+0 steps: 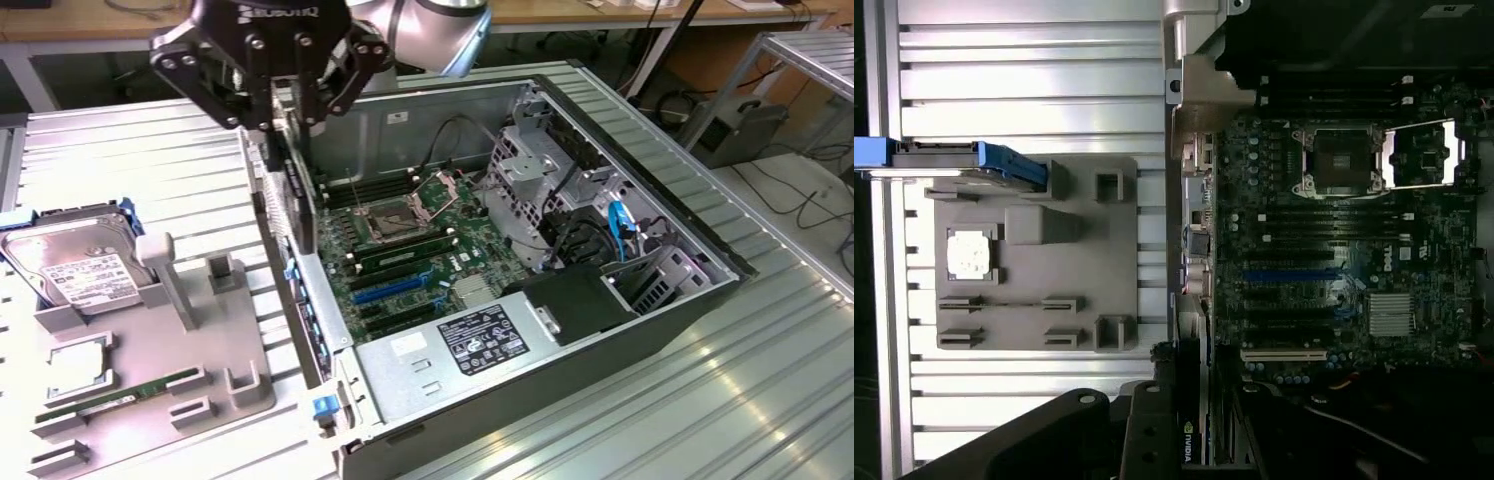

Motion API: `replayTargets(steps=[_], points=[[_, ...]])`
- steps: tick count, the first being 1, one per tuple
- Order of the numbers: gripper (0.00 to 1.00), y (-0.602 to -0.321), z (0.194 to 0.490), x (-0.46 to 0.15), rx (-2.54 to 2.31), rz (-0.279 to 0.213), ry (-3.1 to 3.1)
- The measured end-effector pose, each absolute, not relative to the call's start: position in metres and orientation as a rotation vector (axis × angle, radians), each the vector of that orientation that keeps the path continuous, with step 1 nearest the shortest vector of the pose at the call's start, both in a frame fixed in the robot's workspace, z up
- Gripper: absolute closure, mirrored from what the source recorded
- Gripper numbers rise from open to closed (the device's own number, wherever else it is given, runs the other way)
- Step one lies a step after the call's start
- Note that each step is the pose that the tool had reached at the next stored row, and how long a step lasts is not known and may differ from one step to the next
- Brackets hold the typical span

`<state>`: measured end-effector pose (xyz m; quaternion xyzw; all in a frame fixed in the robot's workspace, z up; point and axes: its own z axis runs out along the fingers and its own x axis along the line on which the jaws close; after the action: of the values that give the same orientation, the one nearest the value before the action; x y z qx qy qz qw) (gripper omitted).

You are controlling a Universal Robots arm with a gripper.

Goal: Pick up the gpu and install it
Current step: 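Pick up the gpu and move the gpu toward the slot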

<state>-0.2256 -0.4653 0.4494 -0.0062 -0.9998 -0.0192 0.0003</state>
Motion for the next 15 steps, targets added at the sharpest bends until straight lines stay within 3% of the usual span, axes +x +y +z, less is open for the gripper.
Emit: replayTargets(steps=[15], points=[[0.74,-0.465,0.429,-0.155,-0.02,-0.057,-3.132]])
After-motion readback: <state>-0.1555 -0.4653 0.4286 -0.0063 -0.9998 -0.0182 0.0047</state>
